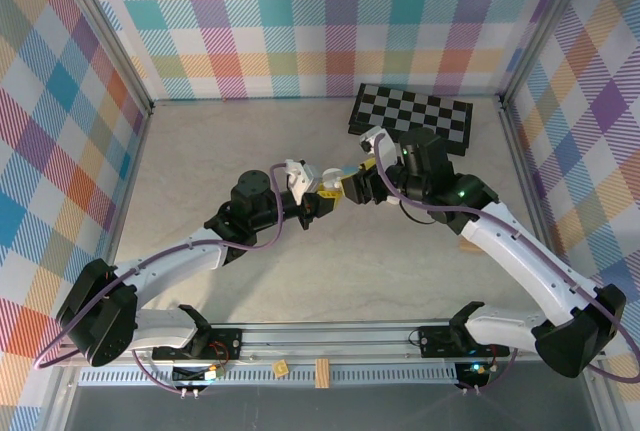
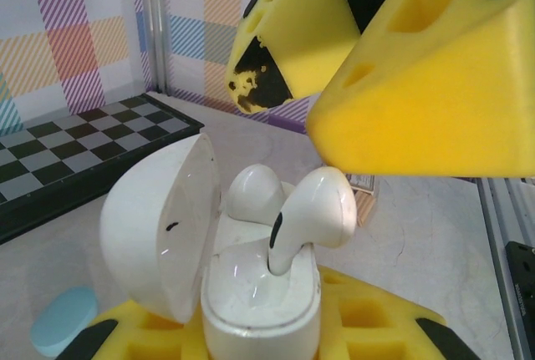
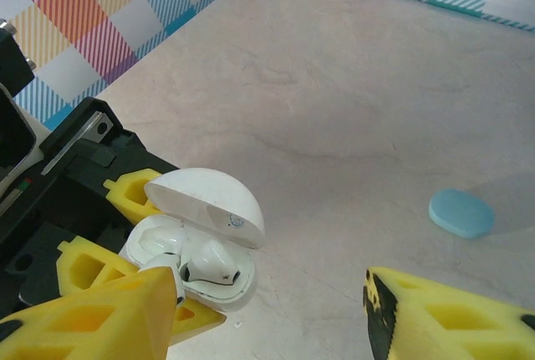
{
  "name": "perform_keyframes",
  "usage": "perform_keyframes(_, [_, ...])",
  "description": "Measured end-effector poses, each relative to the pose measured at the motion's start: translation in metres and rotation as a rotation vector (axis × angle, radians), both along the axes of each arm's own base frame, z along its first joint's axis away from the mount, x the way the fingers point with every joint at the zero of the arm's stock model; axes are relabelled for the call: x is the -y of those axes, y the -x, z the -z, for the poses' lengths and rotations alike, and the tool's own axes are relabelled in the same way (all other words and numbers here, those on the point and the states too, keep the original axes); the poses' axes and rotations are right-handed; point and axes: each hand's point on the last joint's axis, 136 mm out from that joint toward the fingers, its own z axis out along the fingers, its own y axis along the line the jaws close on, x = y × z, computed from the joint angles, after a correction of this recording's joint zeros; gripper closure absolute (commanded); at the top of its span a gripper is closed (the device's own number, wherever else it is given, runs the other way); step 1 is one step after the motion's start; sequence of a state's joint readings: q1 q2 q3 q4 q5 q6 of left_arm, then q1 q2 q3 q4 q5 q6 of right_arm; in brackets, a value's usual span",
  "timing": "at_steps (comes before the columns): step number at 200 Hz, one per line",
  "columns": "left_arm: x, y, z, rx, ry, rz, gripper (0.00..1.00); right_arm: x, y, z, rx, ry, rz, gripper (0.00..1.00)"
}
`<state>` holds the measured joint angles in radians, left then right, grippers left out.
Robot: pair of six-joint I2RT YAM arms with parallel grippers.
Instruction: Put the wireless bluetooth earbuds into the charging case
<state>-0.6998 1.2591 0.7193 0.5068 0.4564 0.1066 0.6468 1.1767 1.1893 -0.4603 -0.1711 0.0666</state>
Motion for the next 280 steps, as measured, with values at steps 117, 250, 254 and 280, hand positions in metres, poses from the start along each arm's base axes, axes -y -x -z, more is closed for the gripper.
perform_keyframes(117, [0.0, 0.001, 0.007, -0.028, -0.016, 0.004, 0.88, -0.016, 0.007, 0.006, -0.054, -0.034, -0.096, 0.35])
perform_keyframes(250, [-0.002, 0.005, -0.008, 0.072, -0.009, 0.014, 0.88, -0.007, 0.004, -0.006, -0.07, -0.095, -0.063, 0.26])
perform_keyframes(254, [-0.003, 0.005, -0.009, 0.085, -0.012, 0.015, 0.88, -0.005, 0.003, -0.009, -0.071, -0.107, -0.056, 0.26])
perform_keyframes(280, [-0.005, 0.007, -0.011, 0.183, -0.048, 0.019, 0.87, 0.002, -0.006, -0.028, -0.101, -0.164, 0.002, 0.26])
